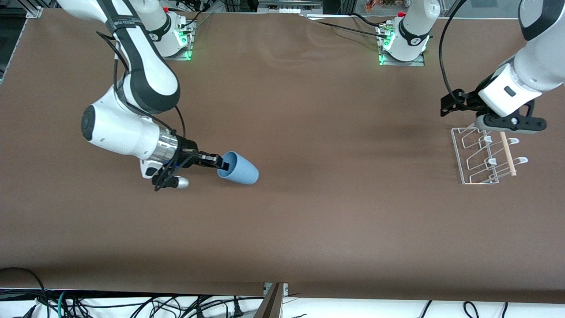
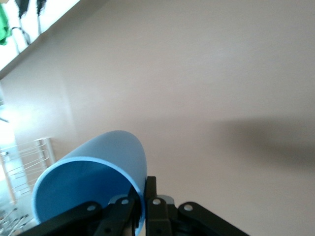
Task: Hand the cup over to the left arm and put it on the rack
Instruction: 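Lift the cup with the right gripper while the left gripper approaches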
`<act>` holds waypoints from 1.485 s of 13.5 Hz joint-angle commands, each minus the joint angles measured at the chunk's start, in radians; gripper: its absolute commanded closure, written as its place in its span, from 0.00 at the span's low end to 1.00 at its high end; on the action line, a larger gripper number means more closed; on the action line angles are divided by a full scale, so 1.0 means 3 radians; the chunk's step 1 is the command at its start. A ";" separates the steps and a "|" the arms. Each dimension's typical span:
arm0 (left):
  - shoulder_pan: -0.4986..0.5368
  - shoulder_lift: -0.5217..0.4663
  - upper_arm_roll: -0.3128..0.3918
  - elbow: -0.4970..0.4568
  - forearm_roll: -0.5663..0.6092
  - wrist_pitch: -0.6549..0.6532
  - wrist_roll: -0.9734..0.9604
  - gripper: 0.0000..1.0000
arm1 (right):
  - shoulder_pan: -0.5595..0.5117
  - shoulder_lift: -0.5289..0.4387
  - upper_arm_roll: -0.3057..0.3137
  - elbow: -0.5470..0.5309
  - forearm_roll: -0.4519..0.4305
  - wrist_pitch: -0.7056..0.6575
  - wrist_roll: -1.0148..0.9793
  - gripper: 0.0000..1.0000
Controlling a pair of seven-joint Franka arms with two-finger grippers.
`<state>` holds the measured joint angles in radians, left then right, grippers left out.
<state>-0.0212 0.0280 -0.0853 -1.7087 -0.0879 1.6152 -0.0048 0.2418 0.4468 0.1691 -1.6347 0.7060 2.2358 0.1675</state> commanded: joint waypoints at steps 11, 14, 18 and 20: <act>-0.0199 0.0816 -0.0007 0.0715 -0.1435 0.0143 0.2631 0.00 | 0.0615 0.0668 0.0239 0.0969 0.1134 0.0227 0.0045 1.00; -0.0424 0.0827 -0.0022 0.0690 -0.1461 0.0368 0.3164 0.00 | 0.0697 0.0730 0.0244 0.1143 0.1169 0.0227 0.0045 1.00; -0.0675 0.0837 -0.0022 0.0675 -0.1456 0.0838 0.3569 0.00 | 0.0754 0.0725 0.0265 0.1174 0.1246 0.0227 0.0050 1.00; -0.0742 0.0903 -0.0022 0.0669 -0.1451 0.0885 0.3661 0.00 | 0.0754 0.0720 0.0285 0.1189 0.1246 0.0227 0.0050 1.00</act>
<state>-0.2262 0.2696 -0.1034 -1.5288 -0.5081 1.8668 1.0308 0.4638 0.6446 0.2458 -1.3184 1.0570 2.2979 0.1726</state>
